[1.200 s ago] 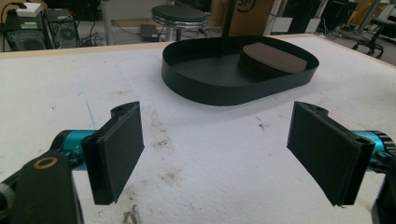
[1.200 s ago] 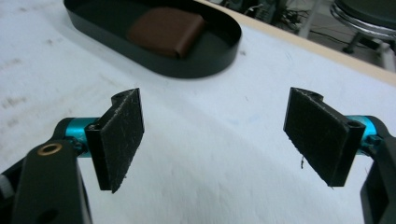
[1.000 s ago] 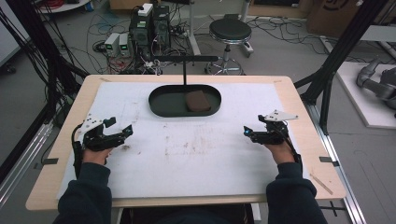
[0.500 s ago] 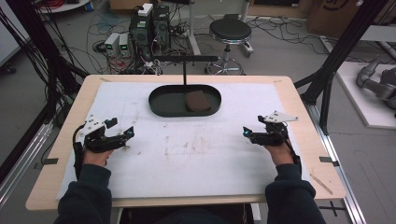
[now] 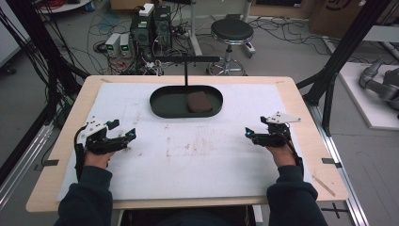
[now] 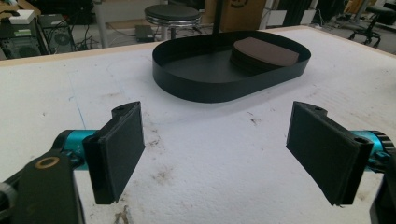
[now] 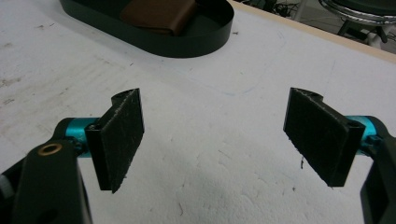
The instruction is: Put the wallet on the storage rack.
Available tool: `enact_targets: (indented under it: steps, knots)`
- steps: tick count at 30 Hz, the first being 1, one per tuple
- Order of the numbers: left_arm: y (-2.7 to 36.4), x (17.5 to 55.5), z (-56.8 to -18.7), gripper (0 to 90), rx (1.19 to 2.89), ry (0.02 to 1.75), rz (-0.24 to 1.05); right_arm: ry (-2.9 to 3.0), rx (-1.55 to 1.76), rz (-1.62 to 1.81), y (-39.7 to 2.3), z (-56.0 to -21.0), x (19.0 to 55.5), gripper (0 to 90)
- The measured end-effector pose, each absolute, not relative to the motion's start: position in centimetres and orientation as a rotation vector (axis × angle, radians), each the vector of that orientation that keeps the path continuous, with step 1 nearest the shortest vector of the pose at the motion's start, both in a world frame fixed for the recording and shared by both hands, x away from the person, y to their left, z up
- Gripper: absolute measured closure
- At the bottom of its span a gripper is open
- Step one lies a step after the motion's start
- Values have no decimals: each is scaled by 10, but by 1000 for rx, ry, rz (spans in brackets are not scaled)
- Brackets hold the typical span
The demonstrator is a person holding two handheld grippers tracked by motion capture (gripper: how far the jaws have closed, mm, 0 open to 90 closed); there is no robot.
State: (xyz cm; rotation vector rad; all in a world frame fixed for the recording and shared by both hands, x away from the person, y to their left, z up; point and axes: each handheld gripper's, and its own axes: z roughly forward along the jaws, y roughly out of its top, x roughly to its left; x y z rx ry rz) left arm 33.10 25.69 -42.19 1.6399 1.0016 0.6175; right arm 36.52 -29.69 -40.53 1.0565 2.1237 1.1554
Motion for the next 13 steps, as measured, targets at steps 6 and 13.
enact_targets:
  steps: [6, 13]
  knots:
    - [257, 332, -422, 189, 1637, 1006, 618, 2118, 1063, 1162, -298, -405, 366, 206]
    - [257, 333, -423, 189, 1637, 1012, 617, 2115, 1069, 1165, -299, -406, 367, 206]
